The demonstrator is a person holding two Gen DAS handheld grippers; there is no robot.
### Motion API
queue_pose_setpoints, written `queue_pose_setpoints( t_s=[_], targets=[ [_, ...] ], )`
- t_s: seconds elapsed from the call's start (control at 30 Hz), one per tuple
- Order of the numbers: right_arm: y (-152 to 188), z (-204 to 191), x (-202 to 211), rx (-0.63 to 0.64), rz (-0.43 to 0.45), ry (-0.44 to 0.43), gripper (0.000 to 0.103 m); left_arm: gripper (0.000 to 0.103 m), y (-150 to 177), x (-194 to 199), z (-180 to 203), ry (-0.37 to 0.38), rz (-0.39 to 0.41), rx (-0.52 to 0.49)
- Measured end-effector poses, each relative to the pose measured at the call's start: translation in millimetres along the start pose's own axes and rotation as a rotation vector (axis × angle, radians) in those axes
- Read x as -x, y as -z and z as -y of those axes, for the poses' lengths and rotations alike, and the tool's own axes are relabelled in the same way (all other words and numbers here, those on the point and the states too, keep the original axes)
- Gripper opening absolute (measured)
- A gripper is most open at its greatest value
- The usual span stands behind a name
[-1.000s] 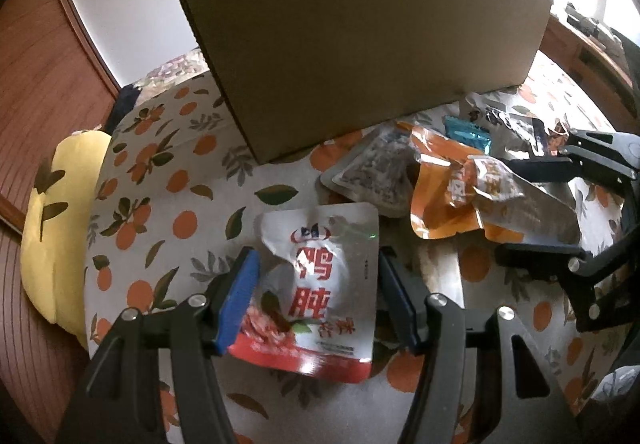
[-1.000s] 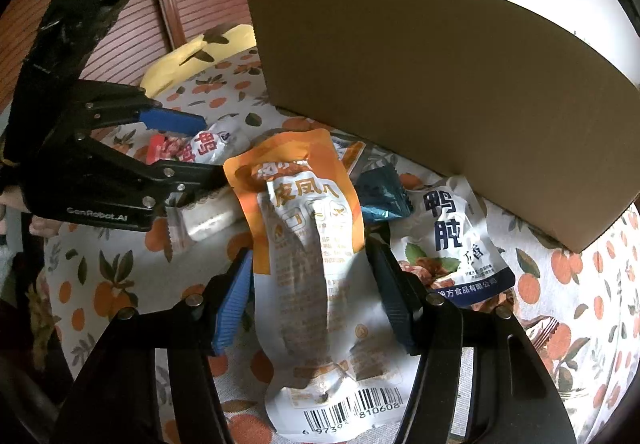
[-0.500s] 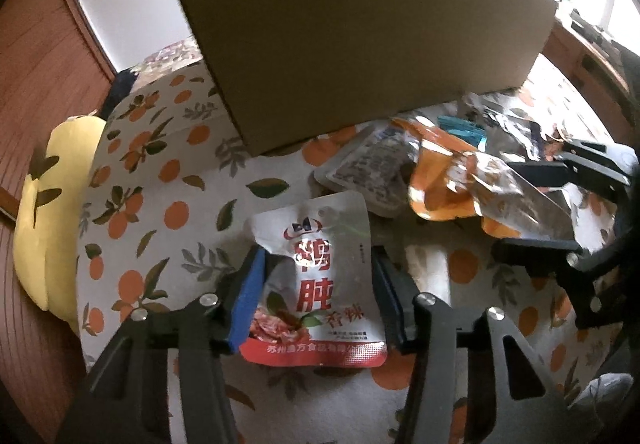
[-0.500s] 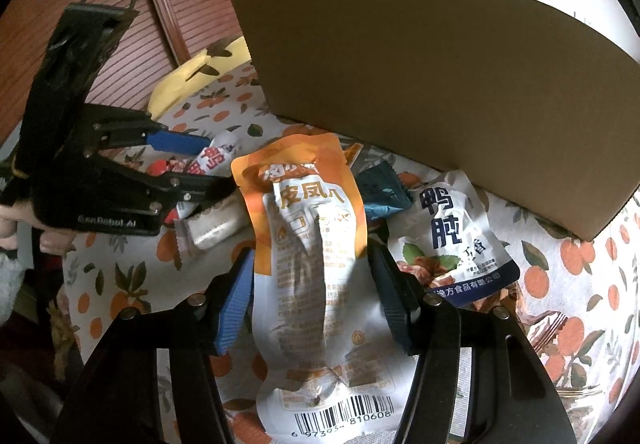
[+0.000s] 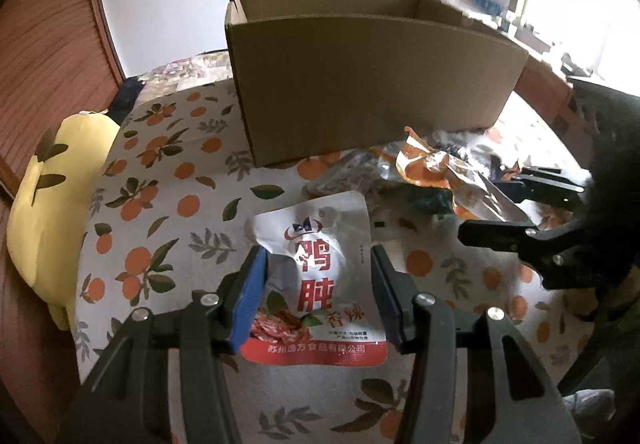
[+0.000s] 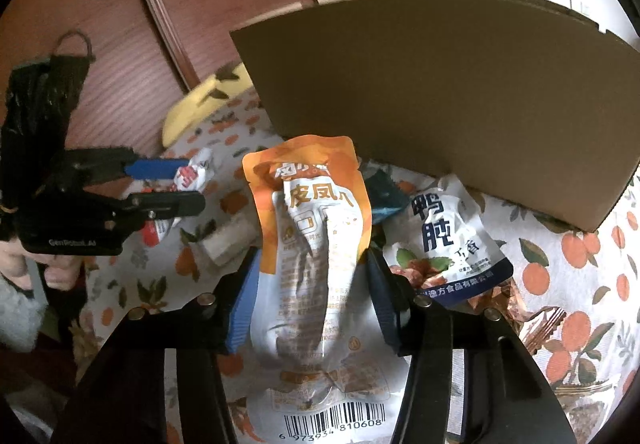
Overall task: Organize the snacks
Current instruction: 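Lift both held packs and carry them over the cardboard box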
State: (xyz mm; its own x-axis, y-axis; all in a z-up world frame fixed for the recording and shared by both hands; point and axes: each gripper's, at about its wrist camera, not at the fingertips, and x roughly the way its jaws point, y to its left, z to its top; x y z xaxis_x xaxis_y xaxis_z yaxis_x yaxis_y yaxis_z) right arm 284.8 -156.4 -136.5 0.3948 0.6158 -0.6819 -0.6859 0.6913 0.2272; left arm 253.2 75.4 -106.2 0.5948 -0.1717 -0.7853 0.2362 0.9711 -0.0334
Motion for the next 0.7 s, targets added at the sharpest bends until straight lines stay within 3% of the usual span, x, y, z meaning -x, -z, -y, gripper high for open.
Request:
queue_pose_setpoints(
  t_s=[0.17, 0.43, 0.7],
  targets=[
    [1, 5, 15, -0.023, 0.067, -0.005, 0.052, 0.052, 1, 7, 6, 0.014, 0.022, -0.005],
    [3, -5, 31, 0.024, 0.082, 0.052, 0.052, 0.052, 1, 22, 15, 0.031, 0.066, 0.006],
    [1, -3, 73, 0.026, 0.147, 0.051, 0.052, 0.052, -11, 29, 30, 0.036, 0.101, -0.023]
  ],
)
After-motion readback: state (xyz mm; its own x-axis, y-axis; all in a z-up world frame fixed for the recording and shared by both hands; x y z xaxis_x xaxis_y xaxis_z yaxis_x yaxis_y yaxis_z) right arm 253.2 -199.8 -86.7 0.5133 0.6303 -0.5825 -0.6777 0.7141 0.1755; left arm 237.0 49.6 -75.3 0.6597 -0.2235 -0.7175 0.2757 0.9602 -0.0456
